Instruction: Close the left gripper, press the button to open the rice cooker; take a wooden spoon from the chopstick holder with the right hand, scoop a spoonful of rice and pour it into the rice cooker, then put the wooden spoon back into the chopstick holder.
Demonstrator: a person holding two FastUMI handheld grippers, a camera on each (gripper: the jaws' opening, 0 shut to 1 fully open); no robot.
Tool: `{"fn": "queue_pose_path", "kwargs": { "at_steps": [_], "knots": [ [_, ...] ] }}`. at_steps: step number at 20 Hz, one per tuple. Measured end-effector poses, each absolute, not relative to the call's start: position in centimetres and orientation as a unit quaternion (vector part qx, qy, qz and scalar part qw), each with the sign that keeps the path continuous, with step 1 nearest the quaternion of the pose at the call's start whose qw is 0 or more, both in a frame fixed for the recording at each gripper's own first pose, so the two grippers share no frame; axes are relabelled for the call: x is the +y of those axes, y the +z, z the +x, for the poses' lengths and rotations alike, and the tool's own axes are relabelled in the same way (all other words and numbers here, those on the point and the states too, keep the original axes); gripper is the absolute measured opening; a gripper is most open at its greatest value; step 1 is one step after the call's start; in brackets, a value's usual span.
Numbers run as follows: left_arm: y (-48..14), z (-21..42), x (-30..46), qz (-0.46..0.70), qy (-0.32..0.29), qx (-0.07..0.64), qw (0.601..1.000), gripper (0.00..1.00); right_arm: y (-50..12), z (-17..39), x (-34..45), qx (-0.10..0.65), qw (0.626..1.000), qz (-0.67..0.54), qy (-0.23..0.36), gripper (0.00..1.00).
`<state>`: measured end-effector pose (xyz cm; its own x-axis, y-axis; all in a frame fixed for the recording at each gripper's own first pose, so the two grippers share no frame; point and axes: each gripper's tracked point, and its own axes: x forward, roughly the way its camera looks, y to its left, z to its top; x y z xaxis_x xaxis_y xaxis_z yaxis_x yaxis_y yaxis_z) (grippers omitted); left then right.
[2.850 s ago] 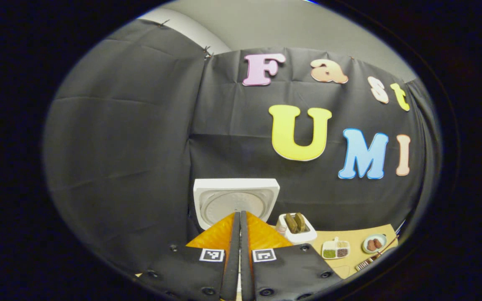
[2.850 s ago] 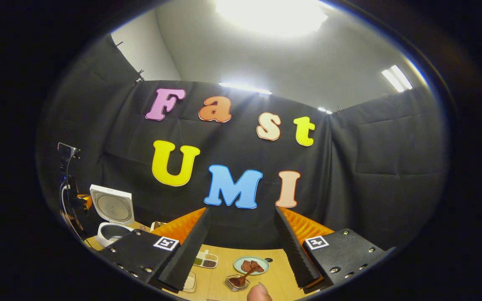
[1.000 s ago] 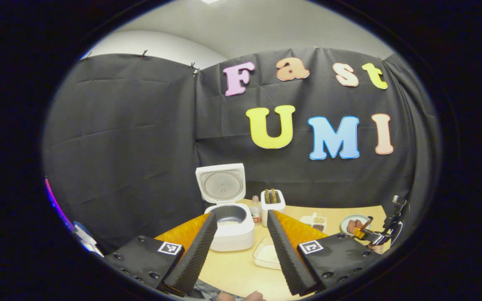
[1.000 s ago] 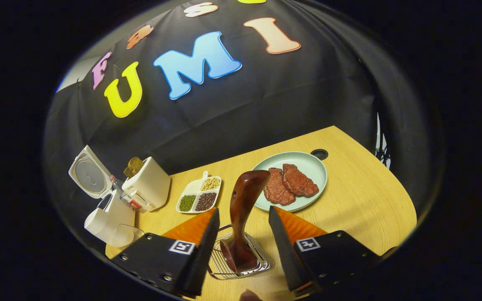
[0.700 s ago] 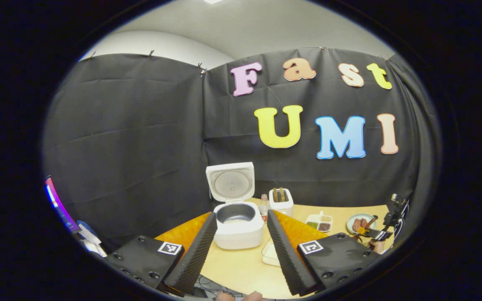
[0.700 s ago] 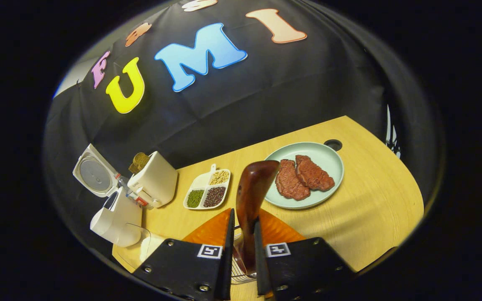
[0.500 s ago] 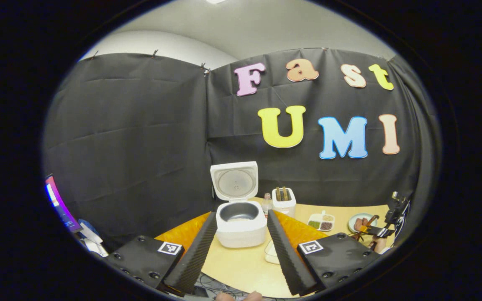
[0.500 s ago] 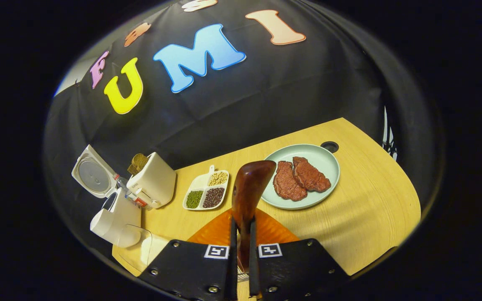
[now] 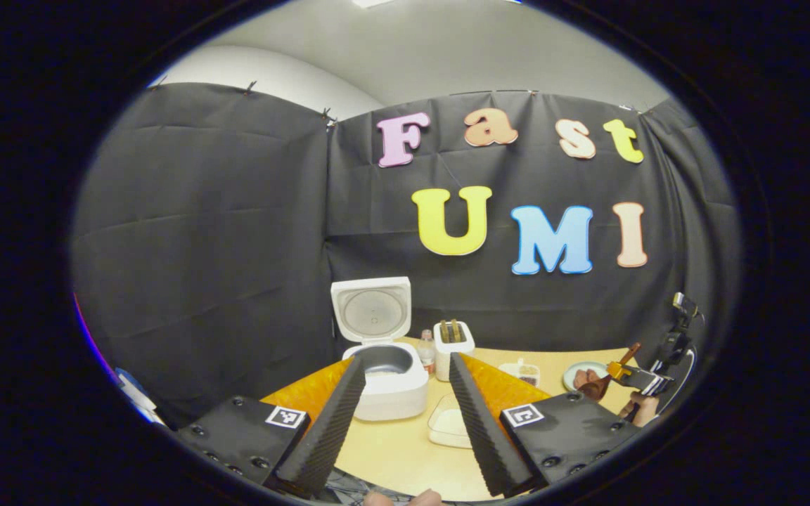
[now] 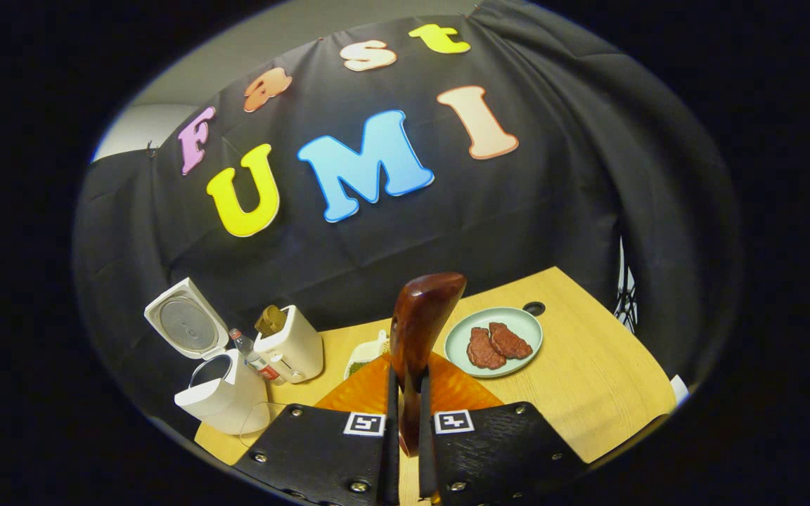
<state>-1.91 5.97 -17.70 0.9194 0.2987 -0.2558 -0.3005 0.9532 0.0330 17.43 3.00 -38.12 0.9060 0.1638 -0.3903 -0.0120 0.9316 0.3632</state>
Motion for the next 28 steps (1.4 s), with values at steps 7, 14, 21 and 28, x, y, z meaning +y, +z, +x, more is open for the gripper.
{"fn": "queue_pose_path", "kwargs": {
  "at_steps": [7,14,21,28],
  "knots": [
    [-15.9,-7.8,16.0,-0.067,0.127,0.081,0.986,0.85,-29.3,10.9,9.2,0.159,0.975,0.150,0.040,0.11],
    [-14.2,-11.6,25.7,-0.089,0.130,0.037,0.987,0.97,-21.6,6.3,16.0,0.079,0.995,0.048,0.040,0.11],
    [-14.4,-10.6,29.3,-0.081,0.151,0.024,0.985,0.84,-26.5,8.9,23.9,0.154,0.975,0.083,0.139,0.11],
    [-16.8,-7.4,33.4,-0.025,0.221,0.068,0.973,0.91,-41.9,14.8,29.1,0.287,0.943,0.072,0.154,0.11]
  ]
}}
